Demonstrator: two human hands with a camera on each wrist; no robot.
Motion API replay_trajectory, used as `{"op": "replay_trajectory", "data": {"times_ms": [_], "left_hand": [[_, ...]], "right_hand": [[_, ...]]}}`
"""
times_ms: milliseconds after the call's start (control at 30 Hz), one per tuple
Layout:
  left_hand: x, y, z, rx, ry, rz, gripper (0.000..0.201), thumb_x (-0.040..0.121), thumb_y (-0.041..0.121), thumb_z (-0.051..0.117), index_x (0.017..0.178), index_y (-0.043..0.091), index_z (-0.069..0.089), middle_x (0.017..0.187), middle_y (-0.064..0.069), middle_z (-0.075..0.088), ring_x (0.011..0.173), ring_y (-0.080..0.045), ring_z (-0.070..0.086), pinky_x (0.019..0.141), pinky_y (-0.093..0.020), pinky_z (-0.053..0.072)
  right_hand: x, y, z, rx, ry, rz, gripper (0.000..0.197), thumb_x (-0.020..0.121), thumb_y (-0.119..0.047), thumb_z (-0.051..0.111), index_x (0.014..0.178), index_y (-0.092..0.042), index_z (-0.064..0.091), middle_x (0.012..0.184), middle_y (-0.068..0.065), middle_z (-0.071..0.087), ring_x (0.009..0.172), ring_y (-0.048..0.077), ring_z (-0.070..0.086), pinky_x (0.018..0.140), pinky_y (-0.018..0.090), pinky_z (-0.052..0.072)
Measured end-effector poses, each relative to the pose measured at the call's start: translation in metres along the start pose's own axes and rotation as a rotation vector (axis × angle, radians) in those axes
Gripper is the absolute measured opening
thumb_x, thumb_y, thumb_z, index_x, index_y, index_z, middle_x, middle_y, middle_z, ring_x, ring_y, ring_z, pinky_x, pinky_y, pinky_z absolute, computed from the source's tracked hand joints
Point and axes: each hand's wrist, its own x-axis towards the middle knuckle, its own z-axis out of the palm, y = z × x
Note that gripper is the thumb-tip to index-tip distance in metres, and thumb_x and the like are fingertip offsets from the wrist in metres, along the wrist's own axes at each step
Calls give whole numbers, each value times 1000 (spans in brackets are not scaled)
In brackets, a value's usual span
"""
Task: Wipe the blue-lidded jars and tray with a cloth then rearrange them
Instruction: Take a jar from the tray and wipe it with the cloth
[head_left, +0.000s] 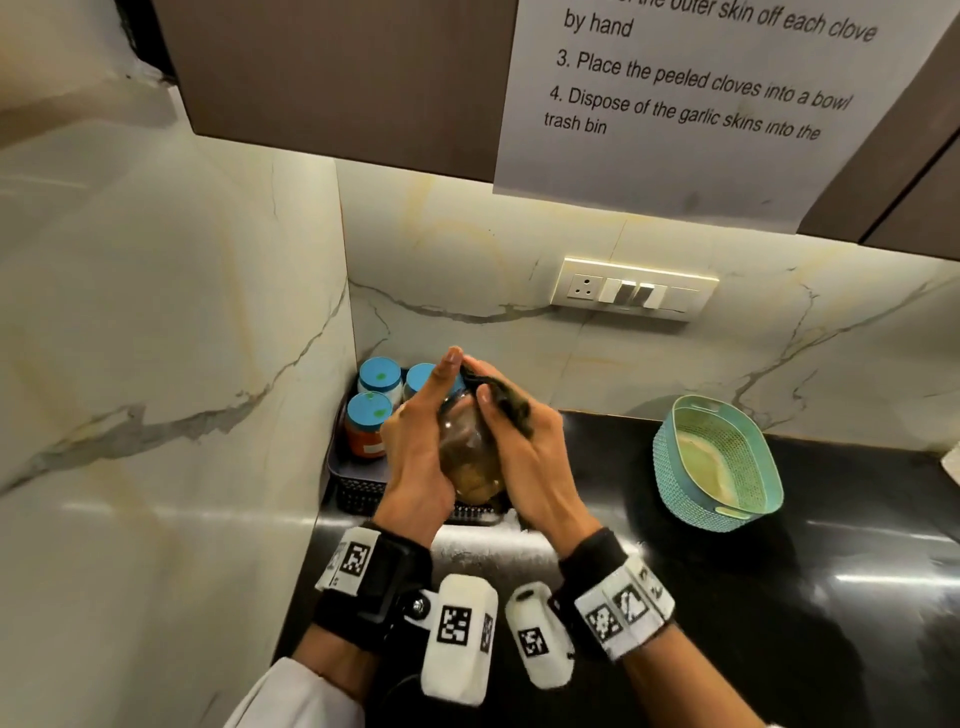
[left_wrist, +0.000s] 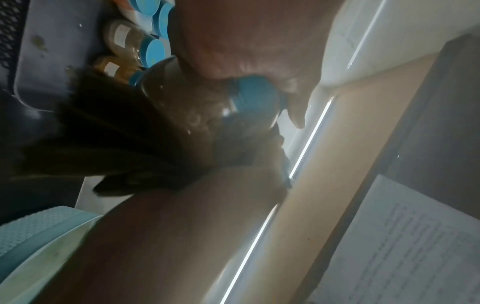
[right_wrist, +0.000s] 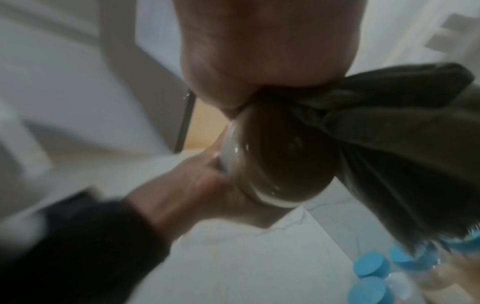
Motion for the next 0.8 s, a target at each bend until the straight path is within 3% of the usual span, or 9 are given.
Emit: {"op": "replay_trajectory", "data": {"times_ms": [67, 133, 200, 333, 467, 533, 600, 700, 800], "left_hand": [[1, 6, -3, 4, -70, -10, 104, 50, 58, 101, 127, -4, 70, 122, -24, 74, 111, -43, 73, 105, -63, 55], [-1, 8, -5, 40, -92, -36, 110, 52, 66, 97, 131, -5, 67, 129, -29, 70, 115, -46, 71, 107, -63, 53], [-4, 5, -3, 23, -43, -43, 112, 47, 66, 98, 128, -6, 68, 126, -27, 73, 115, -46, 72, 103, -60, 57], [-8, 9, 11, -1, 21, 23, 107, 41, 66, 99, 123, 3, 72, 117, -19, 78, 108, -39, 76, 96, -55, 61], [-17, 13, 5, 88, -61, 51, 85, 55, 62, 85, 120, 8, 72, 111, -16, 79, 97, -29, 77, 70, -36, 60], [-21, 18, 1, 155, -181, 53, 100, 47, 67, 91, 125, 9, 70, 114, -14, 79, 103, -29, 77, 76, -38, 61], [-19, 20, -1, 201, -263, 62, 123, 26, 72, 97, 126, 6, 69, 111, -14, 79, 95, -27, 78, 74, -36, 63], [-14, 18, 2, 155, -352, 67, 115, 17, 70, 99, 111, 8, 74, 95, -11, 79, 79, -24, 77, 66, -34, 62], [-12, 16, 2, 105, -347, 71, 107, 24, 62, 103, 110, 6, 74, 102, -21, 77, 89, -33, 76, 83, -46, 63]], "right_hand": [[-16, 3, 6, -247, -17, -183, 40, 107, -23, 55, 147, -21, 59, 156, -6, 55, 151, 13, 42, 125, 46, 33], [-31, 8, 8, -443, -55, -366, 41, 105, -28, 55, 146, -26, 59, 158, -13, 52, 157, 12, 31, 129, 45, 21], [-27, 11, 3, -468, -77, -417, 39, 105, -26, 58, 144, -25, 62, 155, -12, 54, 157, 13, 31, 128, 50, 21], [-1, 16, -10, -250, -90, -269, 57, 95, -9, 75, 149, -16, 57, 158, -5, 52, 153, 15, 40, 124, 54, 36], [-1, 13, -25, -21, -48, -91, 82, 78, -2, 90, 150, -15, 53, 149, -1, 61, 141, 17, 56, 117, 50, 46], [1, 5, -38, 127, -42, 8, 80, 76, -6, 91, 146, -22, 58, 142, 1, 66, 134, 23, 62, 113, 55, 50], [4, -1, -45, 242, -97, 83, 77, 73, -14, 89, 143, -28, 61, 139, 5, 68, 130, 29, 64, 108, 56, 53], [0, -7, -34, 367, -131, 103, 72, 74, -7, 87, 140, -26, 64, 134, 10, 71, 126, 36, 67, 105, 52, 56], [-10, -14, -19, 346, -67, 9, 70, 78, 3, 87, 141, -18, 63, 135, 8, 71, 130, 30, 65, 111, 55, 52]]}}
